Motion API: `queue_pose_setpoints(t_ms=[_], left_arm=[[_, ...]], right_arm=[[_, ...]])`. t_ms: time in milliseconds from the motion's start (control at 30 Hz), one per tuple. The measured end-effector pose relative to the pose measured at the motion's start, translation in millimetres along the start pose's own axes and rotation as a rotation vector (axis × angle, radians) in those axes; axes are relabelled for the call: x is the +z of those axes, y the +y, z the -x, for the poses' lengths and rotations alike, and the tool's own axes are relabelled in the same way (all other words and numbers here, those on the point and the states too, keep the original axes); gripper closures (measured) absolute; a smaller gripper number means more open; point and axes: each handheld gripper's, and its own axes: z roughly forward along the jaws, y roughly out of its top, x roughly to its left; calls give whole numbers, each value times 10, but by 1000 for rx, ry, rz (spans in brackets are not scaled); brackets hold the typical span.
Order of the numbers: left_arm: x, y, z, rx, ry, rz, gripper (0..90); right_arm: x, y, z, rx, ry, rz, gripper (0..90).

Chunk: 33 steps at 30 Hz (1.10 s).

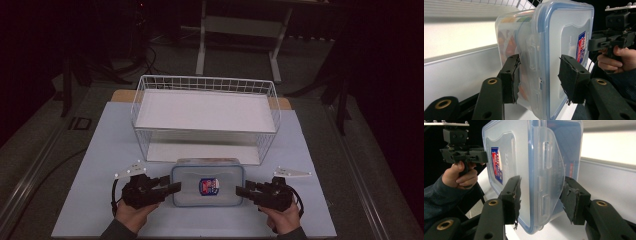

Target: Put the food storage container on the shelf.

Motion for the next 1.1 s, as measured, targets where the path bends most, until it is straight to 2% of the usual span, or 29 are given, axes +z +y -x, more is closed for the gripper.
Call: queue_pose_setpoints(t_ms=[67,167,200,300,367,400,567,833,1100], left_arm=[[-10,26,12,13,1,8,514],[-22,70,42,37,5,18,513],[-35,129,97,73,14,31,513],[-49,229,187,118,27,43,513],[-62,294,238,144,32,47,513],[-62,294,238,144,32,47,513],[-130,475,334,196,37,65,513],[-202,663,364,218,32,96,513],[-256,813,382,210,31,126,512]], right_arm=[[-21,31,-33,-27,-6,6,515],[-39,59,-51,-39,-6,19,516],[-69,95,-71,-54,-6,35,513],[-113,136,-92,-72,-5,57,510],[-154,166,-119,-79,-10,73,506],[-154,166,-119,-79,-10,73,506],[-250,278,-218,-116,-13,115,506],[-298,484,-341,-165,-29,156,505],[-324,694,-431,-205,-43,183,504]])
